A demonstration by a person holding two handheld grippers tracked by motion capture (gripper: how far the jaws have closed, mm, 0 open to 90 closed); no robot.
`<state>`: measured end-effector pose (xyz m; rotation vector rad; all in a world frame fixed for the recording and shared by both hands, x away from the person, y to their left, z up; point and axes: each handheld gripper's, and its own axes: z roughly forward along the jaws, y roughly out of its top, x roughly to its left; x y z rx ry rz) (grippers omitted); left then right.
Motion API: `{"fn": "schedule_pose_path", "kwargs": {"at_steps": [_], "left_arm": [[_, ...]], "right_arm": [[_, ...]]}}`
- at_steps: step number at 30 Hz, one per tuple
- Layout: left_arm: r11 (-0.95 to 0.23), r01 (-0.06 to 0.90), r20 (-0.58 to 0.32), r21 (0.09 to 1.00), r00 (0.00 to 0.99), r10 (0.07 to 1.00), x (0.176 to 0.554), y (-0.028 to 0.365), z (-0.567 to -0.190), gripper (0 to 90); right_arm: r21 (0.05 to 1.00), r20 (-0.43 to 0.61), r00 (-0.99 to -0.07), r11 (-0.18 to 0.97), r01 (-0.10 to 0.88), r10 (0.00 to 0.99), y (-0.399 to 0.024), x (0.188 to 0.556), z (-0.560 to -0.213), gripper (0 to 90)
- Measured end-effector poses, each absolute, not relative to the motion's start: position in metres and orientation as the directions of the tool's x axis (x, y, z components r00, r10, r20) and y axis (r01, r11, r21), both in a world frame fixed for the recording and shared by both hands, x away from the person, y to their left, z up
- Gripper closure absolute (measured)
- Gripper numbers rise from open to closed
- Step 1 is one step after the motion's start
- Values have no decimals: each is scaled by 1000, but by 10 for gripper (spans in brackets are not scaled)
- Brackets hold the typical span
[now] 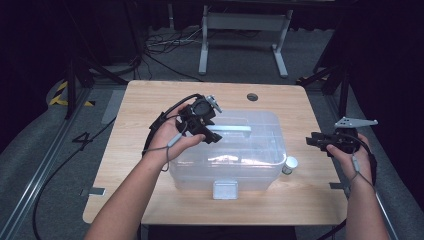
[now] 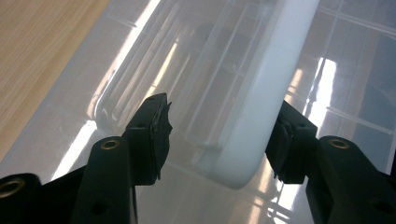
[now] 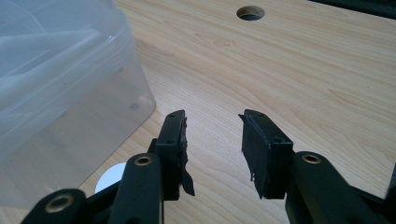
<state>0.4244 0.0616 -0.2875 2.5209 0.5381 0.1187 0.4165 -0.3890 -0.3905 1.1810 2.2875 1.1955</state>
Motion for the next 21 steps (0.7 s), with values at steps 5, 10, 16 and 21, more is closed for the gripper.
{"fn": "schedule_pose_path", "kwargs": {"at_steps": [5,10,16,21], "left_arm": [[-763,317,-5,563,925,380,422,62,-288,641],[-763,295,16,575,928,372,419,61,-286,722],[-780,287,44,556,927,372,419,58,-283,733],[-780,292,48,553,924,380,425,58,-275,735]], "right_arm": [[786,101,-618,318,530,780,-388,417,-391,608],[785,97,-620,323,528,779,-388,417,-391,607],[786,93,-625,328,524,775,-386,417,-391,605],[793,98,-631,322,517,770,-385,417,-391,607]]}}
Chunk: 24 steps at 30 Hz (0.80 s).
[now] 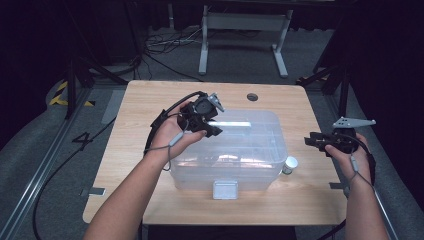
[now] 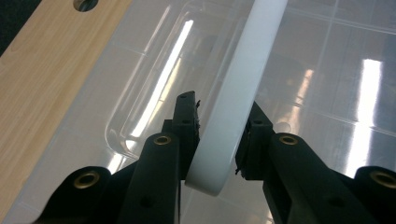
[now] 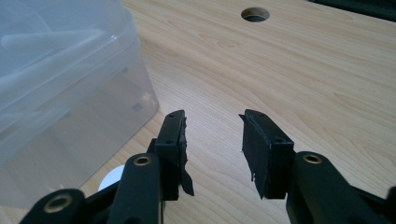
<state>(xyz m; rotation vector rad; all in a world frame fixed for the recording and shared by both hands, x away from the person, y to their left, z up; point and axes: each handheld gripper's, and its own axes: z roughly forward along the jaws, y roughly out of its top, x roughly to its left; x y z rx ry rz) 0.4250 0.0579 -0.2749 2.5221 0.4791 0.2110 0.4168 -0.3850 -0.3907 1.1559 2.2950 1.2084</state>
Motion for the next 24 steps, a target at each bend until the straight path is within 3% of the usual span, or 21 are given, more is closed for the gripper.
{"fn": "schedule_pose_path", "kwargs": {"at_steps": [24], "left_arm": [[-795,340,-6,502,921,389,460,54,-249,731]], "right_arm": [[833,90,-666,310,458,741,-380,404,-386,656]]}}
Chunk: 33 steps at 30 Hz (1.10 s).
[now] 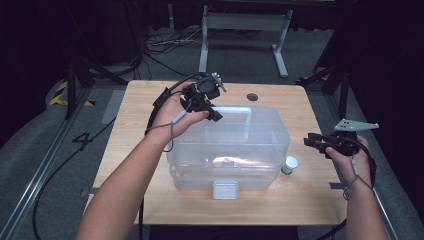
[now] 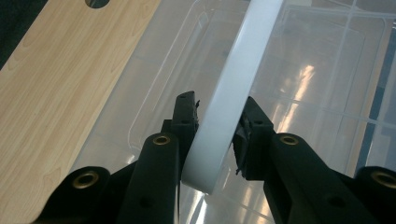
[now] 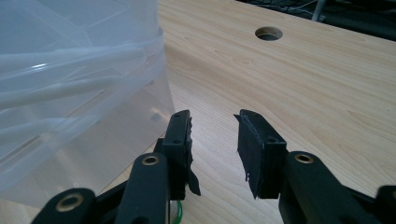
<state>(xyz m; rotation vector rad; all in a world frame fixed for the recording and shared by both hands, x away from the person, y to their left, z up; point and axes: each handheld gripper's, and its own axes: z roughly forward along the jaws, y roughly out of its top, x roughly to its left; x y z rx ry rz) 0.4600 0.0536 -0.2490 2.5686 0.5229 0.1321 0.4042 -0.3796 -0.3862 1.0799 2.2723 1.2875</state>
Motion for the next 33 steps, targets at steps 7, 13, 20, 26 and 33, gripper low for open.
{"fn": "schedule_pose_path", "kwargs": {"at_steps": [7,13,20,26,33], "left_arm": [[-781,366,-45,506,915,400,474,55,-245,727],[-770,387,-69,507,909,411,483,56,-243,723],[-765,405,-93,501,904,418,493,56,-241,720],[-765,420,-117,489,900,420,501,56,-239,719],[-759,428,-131,491,898,421,507,56,-238,717]], "right_arm": [[837,65,-690,337,431,721,-375,394,-381,707],[844,47,-694,343,413,719,-374,387,-379,773],[843,53,-725,358,401,687,-372,380,-378,863],[851,56,-759,367,376,648,-366,374,-378,891],[869,82,-817,361,340,571,-357,367,-377,899]]}}
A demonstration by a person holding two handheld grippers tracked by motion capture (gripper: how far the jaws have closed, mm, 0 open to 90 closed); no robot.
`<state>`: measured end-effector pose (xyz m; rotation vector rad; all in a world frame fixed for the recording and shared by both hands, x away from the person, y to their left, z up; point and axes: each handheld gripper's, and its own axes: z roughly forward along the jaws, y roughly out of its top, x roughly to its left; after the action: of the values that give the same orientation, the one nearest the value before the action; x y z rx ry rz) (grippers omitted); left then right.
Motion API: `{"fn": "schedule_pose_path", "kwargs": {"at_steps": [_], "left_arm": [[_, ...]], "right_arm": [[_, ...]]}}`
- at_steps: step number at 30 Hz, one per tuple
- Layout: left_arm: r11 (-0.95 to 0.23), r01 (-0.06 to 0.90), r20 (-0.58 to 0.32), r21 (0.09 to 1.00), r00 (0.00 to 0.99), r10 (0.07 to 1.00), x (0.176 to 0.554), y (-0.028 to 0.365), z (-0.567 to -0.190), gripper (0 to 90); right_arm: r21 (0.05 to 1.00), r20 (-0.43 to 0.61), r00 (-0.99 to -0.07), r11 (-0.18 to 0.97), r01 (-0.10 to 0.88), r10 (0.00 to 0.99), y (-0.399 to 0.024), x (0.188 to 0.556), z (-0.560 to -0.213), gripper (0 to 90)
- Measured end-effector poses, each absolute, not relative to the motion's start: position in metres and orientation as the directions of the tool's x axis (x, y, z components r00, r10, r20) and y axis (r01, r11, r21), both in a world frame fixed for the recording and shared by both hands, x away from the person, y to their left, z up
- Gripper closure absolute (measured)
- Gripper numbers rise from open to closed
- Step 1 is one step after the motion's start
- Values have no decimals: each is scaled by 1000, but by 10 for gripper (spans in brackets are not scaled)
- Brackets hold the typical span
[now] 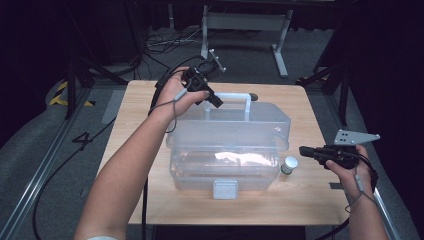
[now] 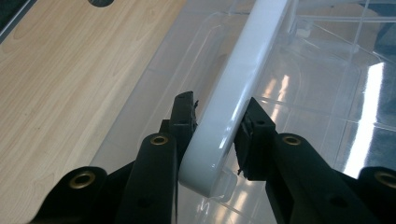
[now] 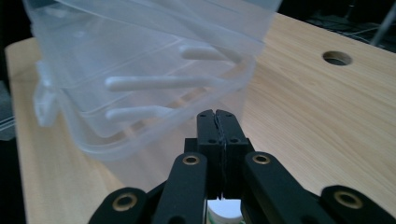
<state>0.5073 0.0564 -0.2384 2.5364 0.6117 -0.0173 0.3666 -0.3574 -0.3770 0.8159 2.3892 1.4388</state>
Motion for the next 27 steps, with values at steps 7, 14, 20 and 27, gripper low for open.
{"fn": "schedule_pose_path", "kwargs": {"at_steps": [7,14,20,27], "left_arm": [[-760,432,-142,485,897,419,511,56,-238,716],[-755,435,-148,491,895,420,513,57,-238,716],[-758,430,-143,491,897,417,512,57,-237,716],[-759,429,-142,489,898,417,511,57,-237,716]], "right_arm": [[870,111,-848,362,335,519,-346,361,-379,899],[874,132,-879,366,321,458,-334,358,-380,899],[896,133,-894,333,293,428,-325,354,-375,900],[922,131,-901,282,263,413,-314,352,-369,900]]}}
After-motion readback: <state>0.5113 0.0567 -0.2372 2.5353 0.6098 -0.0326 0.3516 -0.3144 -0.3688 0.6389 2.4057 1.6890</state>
